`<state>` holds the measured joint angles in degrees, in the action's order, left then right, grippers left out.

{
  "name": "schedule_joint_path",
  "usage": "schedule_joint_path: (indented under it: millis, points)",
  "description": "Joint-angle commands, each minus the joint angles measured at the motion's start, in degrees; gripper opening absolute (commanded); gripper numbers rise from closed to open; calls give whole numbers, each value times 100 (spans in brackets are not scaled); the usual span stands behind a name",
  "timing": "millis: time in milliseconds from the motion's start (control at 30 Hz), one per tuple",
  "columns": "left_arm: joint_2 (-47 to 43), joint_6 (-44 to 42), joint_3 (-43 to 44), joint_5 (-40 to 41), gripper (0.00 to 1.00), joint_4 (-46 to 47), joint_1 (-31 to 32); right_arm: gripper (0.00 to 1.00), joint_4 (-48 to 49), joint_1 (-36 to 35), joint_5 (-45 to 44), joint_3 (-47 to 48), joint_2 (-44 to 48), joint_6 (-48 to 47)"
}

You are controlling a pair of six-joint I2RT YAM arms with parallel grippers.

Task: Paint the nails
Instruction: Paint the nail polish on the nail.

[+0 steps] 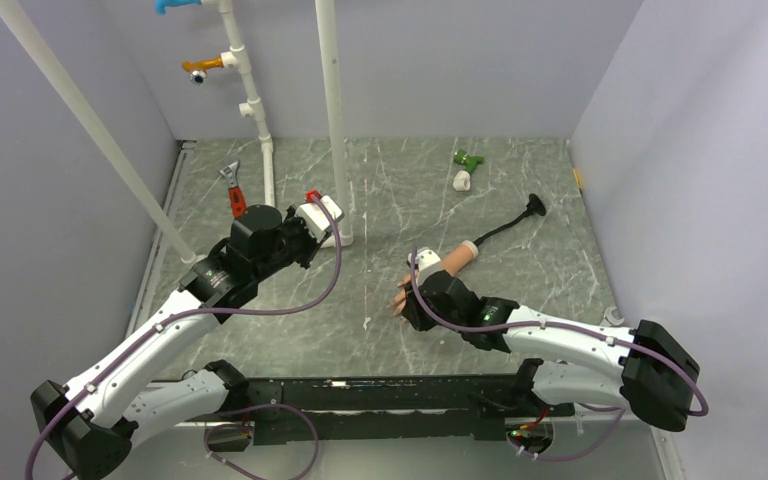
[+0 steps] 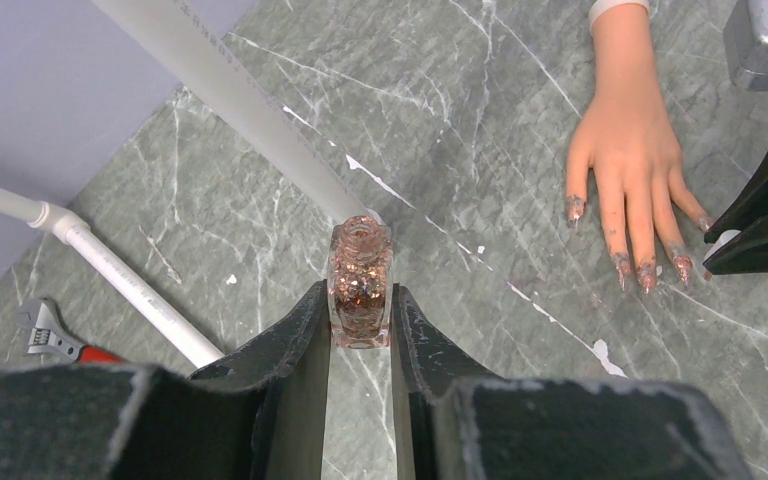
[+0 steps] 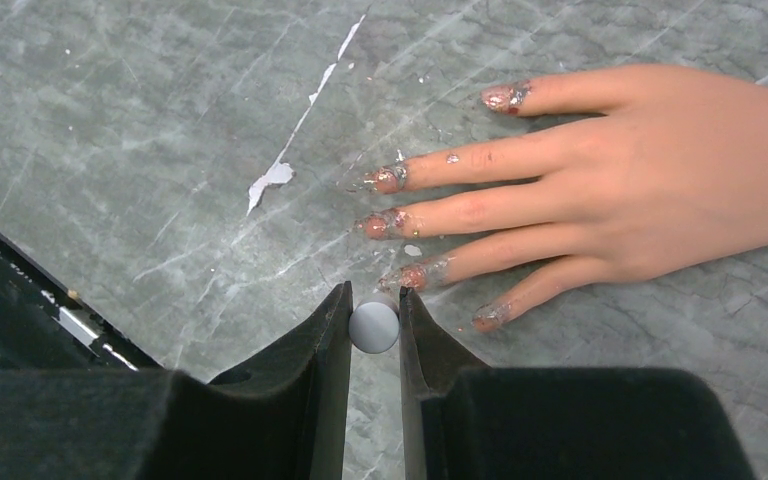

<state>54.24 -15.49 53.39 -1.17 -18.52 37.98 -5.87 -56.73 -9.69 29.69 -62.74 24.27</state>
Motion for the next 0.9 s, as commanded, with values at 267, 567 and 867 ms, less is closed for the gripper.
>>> schedule_joint_path:
  millis: [267, 567, 867]
  points:
    - [-60, -61, 207, 99, 0, 122, 34, 0, 445, -23, -81, -17, -177, 47]
    - [-106, -51, 229, 72, 0, 96, 37, 0, 525, -27, -224, 142, -300, -12]
    - [-99, -62, 230, 100, 0, 95, 51, 0, 537, -19, -304, 162, -343, -56]
